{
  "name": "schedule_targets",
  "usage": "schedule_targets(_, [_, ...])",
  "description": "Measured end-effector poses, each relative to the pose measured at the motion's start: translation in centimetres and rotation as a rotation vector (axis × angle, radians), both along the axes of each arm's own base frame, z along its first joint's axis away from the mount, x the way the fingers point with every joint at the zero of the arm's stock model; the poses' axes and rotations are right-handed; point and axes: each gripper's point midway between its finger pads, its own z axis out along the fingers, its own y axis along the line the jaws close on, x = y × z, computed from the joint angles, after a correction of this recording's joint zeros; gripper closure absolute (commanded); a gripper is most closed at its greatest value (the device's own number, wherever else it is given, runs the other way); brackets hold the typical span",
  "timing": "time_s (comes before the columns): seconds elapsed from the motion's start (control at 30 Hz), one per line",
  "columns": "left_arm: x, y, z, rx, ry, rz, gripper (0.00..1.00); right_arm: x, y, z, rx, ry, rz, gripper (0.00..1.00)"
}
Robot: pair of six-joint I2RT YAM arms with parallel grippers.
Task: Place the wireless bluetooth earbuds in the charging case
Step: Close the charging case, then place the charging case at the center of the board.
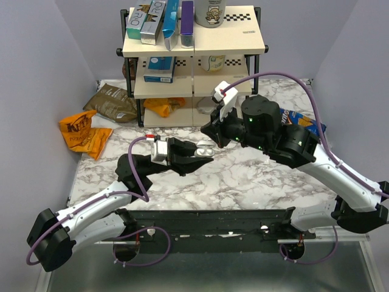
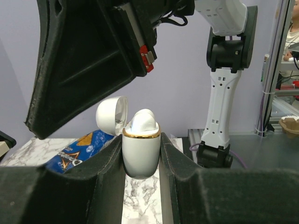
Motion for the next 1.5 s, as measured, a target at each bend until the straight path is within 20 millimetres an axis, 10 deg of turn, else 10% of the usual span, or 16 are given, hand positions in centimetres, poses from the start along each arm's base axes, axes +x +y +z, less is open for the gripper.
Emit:
schedule_targets(0.67, [1.5,-0.3,-0.2,0.016,0.021,0.063,1.0,-1.7,-1.2,-1.9,0.003,0.068,0.024,0.99])
schedule_targets(0.83, [4.3,-0.3,-1.2,0.032,0.162,0.176,1.0,1.4,-5.7,-2.4,0.045,0.006,-0.263,0.73])
schedule_targets(1.0, [9.2,-1.3,-8.0,0.137,0.498,0.322,1.0,2.7,-10.8,-5.6,0.103,-0.008,-0.475,0.5])
schedule_targets(1.23, [14.3,-2.5,-22.0,0.403,0.915,0.508,1.0,2.9,-11.2,-10.7,0.1,0.066,-0.54,0.48])
schedule_targets(1.5, [18.7,-4.9,-27.4,0.477,1.092,0.562,1.0,2.3,-11.3,-11.8,0.131,0.108,-0.535,0.47])
